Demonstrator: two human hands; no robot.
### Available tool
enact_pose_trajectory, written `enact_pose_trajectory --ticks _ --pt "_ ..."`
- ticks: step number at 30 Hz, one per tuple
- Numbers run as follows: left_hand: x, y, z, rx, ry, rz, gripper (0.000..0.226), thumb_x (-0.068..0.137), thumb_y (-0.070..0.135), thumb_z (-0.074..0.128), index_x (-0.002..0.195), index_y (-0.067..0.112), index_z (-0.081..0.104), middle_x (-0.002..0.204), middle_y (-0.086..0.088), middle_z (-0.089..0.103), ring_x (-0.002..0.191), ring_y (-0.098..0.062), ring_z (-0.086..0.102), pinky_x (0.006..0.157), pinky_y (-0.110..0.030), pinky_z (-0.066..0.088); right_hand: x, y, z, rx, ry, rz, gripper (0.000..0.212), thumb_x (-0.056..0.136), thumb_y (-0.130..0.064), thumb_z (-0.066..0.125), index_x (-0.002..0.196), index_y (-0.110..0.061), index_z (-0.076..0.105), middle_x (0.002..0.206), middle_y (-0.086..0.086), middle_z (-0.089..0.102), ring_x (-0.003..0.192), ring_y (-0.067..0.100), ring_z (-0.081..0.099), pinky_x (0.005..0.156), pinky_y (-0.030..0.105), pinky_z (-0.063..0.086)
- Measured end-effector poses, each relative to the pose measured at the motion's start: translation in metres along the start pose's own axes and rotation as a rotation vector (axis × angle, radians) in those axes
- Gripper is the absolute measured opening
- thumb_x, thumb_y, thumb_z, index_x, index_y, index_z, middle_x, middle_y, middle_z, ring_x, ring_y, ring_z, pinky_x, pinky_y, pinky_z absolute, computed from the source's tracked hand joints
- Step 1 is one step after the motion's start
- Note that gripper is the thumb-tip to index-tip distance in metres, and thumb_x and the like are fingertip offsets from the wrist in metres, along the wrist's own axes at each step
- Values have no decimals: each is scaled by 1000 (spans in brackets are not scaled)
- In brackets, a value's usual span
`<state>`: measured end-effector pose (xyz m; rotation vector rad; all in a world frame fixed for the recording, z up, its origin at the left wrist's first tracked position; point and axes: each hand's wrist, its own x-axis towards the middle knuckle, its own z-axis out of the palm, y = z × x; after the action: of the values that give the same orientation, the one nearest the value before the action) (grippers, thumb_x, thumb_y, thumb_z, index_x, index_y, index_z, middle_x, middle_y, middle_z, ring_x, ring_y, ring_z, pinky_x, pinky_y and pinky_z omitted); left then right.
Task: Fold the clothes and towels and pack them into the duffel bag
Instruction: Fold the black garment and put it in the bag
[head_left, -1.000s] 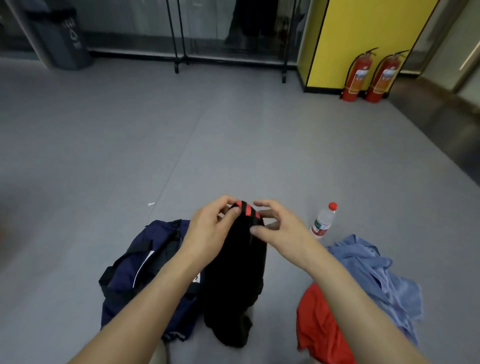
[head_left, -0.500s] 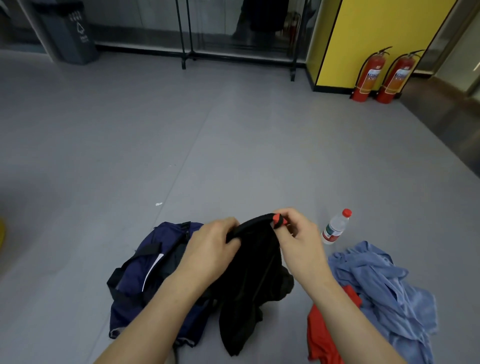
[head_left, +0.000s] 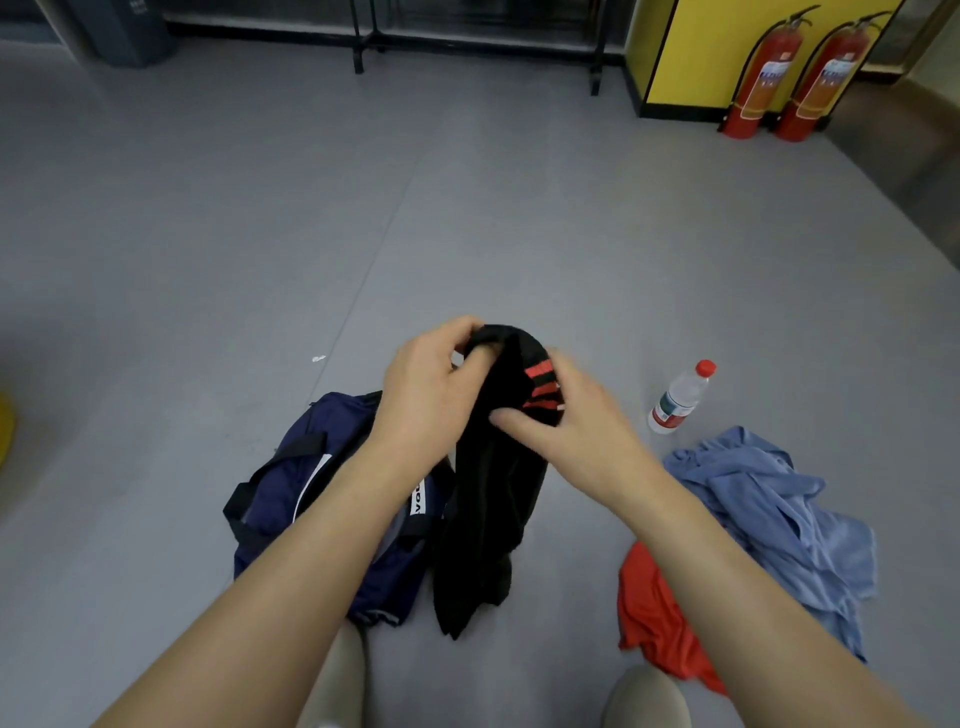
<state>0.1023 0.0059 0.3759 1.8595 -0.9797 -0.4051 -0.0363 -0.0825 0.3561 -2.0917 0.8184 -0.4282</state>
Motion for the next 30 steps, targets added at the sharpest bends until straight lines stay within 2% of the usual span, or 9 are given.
enact_pose_trajectory --ticks 2,4,8,12,15,20,24,27,30 --pt "1 6 2 -162 17 -58 20 97 21 53 84 27 66 77 6 68 73 -17 65 68 -38 56 -4 -5 7 -45 -74 4 48 67 -64 72 107 -48 51 96 -27 64 92 -5 61 82 29 51" --pt "0 12 5 -319 -10 -111 18 98 13 52 89 16 67 83 -8 68 78 -22 65 75 -46 58 -3 -10 16 -82 -33 -12 36 74 -61 70 102 -44 54 88 -26 65 85 -2 61 75 27 50" --pt "-1 14 1 -403 -87 -77 12 96 4 56 99 8 67 100 -16 69 84 -23 66 81 -38 59 8 -8 18 -85 127 33 12 94 -34 56 83 -29 60 70 -7 63 74 26 60 65 38 49" --pt "-1 -9 -12 -93 -262 6 58 87 -5 44 124 38 55 116 13 64 101 -12 65 91 -33 53 10 -6 11 109 166 76 27 92 -26 60 66 -34 57 56 -11 54 62 20 50 60 36 42" --pt "-5 -32 -13 272 -376 14 66 92 0 46 141 44 40 133 13 55 119 -9 56 101 -34 47 4 -22 2 402 105 91 22 97 -25 63 75 -22 67 69 -1 67 67 21 62 66 44 50" --pt "-1 -52 -4 299 -356 1 40 92 10 54 92 50 59 100 20 67 102 -9 62 88 -33 49 -7 -40 -16 700 -58 67 16 100 -21 59 93 -21 73 98 9 76 93 23 74 80 34 60" --pt "1 -57 1 416 -227 6 14 90 18 52 92 31 55 77 8 65 78 -20 61 71 -41 53 -7 -26 -36 366 -145 35 5 94 -19 68 93 -15 69 84 -3 72 82 8 69 78 31 52" --pt "-7 -50 6 429 -189 62 21 87 14 47 98 30 55 85 9 67 84 -18 61 74 -40 52 -16 -10 -57 401 -497 117 55 76 -34 85 124 -29 59 106 -21 70 101 -4 65 88 21 48" --pt "-15 -36 13 427 -191 162 32 84 9 44 103 33 55 96 13 68 90 -13 61 77 -36 52 -16 4 -54 542 -478 275 107 49 -81 79 140 -38 44 134 -9 63 122 7 62 110 32 40"
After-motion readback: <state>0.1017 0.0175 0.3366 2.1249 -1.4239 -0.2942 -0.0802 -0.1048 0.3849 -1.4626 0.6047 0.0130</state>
